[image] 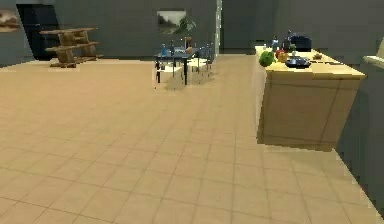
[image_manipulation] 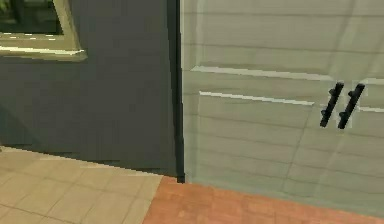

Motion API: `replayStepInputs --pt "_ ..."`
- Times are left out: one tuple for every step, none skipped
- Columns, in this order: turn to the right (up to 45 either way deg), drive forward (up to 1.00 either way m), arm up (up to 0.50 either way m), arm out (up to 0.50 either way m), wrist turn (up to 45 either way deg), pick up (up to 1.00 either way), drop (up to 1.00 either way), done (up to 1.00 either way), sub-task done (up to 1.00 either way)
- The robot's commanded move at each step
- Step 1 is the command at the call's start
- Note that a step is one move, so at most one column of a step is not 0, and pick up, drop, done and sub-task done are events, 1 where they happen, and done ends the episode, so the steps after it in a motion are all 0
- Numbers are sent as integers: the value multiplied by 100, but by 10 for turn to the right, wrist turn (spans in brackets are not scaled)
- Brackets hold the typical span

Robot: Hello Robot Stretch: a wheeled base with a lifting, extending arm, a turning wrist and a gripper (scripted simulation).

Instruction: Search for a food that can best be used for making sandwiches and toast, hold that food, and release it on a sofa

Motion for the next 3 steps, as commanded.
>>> replayStepInputs --pt "0 100 0 0 0 0 0 0 0" --pt "30 0 0 0 0 0 0 0 0" --pt "0 100 0 0 0 0 0 0 0"
